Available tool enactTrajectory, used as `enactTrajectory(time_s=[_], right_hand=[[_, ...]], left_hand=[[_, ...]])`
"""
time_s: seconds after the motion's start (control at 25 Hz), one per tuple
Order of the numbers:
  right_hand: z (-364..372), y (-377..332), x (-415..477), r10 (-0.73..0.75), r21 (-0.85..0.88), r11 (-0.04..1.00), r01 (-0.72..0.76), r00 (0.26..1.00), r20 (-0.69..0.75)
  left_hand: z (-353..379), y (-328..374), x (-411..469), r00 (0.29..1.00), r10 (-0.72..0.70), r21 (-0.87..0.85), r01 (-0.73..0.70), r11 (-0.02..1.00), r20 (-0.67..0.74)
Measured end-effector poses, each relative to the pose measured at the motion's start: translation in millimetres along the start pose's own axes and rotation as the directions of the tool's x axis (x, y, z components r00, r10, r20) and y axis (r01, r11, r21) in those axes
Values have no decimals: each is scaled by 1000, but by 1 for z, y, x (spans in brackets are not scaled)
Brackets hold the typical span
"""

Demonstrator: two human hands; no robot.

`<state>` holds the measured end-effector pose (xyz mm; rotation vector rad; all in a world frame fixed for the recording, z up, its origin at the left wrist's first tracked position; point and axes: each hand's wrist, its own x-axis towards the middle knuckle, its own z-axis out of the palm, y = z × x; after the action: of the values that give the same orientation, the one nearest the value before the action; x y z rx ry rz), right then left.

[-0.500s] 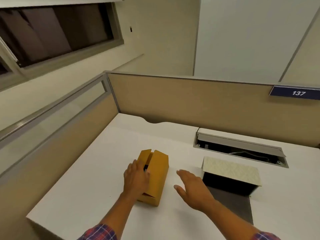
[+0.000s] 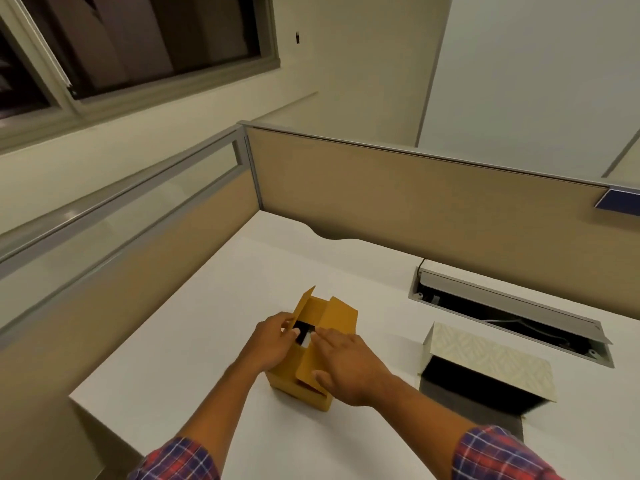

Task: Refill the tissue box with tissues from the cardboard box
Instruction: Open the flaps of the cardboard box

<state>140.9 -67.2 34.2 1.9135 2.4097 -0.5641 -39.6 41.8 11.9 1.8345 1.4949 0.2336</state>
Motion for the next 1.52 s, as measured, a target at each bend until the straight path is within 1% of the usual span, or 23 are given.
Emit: enactTrajectory(time_s=[0.12, 0.24, 0.32, 0.4, 0.56, 0.64, 0.68, 0.76, 0.84, 0.88, 0.96, 1.04, 1.08, 1.12, 1.16, 1.2, 1.24, 1.28, 1.32, 1.36, 1.44, 1.48, 1.52], right_hand=[[-1, -5, 24, -53, -84, 995, 58, 996, 68], [2, -5, 39, -116, -223, 963, 151, 980, 163], [4, -1, 39, -155, -297, 933, 201, 973, 172], [-1, 3, 34, -191, -323, 920, 221, 974, 122], [-10, 15, 14, -270, -387, 891, 236, 962, -33], [-10, 22, 4, -220, -365, 911, 192, 975, -39], [-7, 25, 1, -180, -335, 928, 164, 984, -18], [2, 29, -4, -89, -212, 972, 97, 995, 47], [12, 30, -6, -18, -91, 995, 30, 991, 131], [17, 28, -7, -6, -55, 998, 15, 989, 150], [21, 24, -8, 4, 33, 999, -8, 992, 124], [16, 19, -8, 21, 176, 984, -24, 1000, 18], [13, 18, -10, 31, 262, 965, -19, 999, -44], [11, 16, -11, 36, 333, 943, -5, 995, -88], [8, 15, -13, 34, 380, 925, 8, 994, -104], [8, 13, -14, 24, 414, 910, 17, 995, -93], [7, 11, -14, -1, 439, 898, 31, 998, -69], [8, 9, -14, -32, 459, 887, 46, 999, -38], [8, 5, -14, -58, 475, 879, 51, 998, 0], [8, 2, -13, -76, 483, 874, 48, 996, 39], [12, -2, -11, -87, 464, 886, 19, 988, 127], [15, -2, -9, -86, 431, 902, 9, 984, 158], [19, 0, -7, -75, 393, 920, 8, 985, 156]], left_hand=[[-18, -11, 8, 999, -9, -80, 5, 997, -40], [-29, -18, 13, 994, -9, -60, 3, 998, -106], [-32, -24, 15, 991, -25, -40, 20, 999, -135], [-32, -29, 19, 985, -48, -32, 43, 999, -163], [-27, -35, 22, 971, -77, -24, 73, 997, -225], [-20, -37, 20, 955, -93, 10, 99, 995, -281], [-16, -39, 18, 941, -90, 86, 124, 988, -327], [-8, -39, 13, 908, -28, 263, 150, 953, -418], [-4, -31, 7, 900, 50, 346, 116, 931, -434], [-2, -28, 5, 903, 81, 378, 93, 921, -421], [0, -21, 2, 927, 97, 413, 67, 908, -362], [0, -17, 2, 950, 56, 387, 70, 919, -306], [0, -15, 2, 951, 34, 365, 85, 927, -307], [-2, -13, 2, 952, 10, 318, 92, 944, -306], [-6, -11, 2, 957, -33, 228, 103, 968, -288], [-12, -11, 3, 963, -94, 101, 123, 987, -251], [-20, -9, 2, 970, -152, -28, 149, 988, -190], [-28, -10, 2, 977, -184, -111, 171, 979, -111], [-37, -14, 4, 984, -174, -118, 170, 978, -26], [-44, -18, 5, 987, -142, -75, 147, 986, 78], [-51, -25, 2, 948, -105, 81, 84, 993, 301], [-51, -25, 0, 921, -112, 178, 48, 983, 373], [-49, -25, -3, 905, -110, 264, -3, 964, 411]])
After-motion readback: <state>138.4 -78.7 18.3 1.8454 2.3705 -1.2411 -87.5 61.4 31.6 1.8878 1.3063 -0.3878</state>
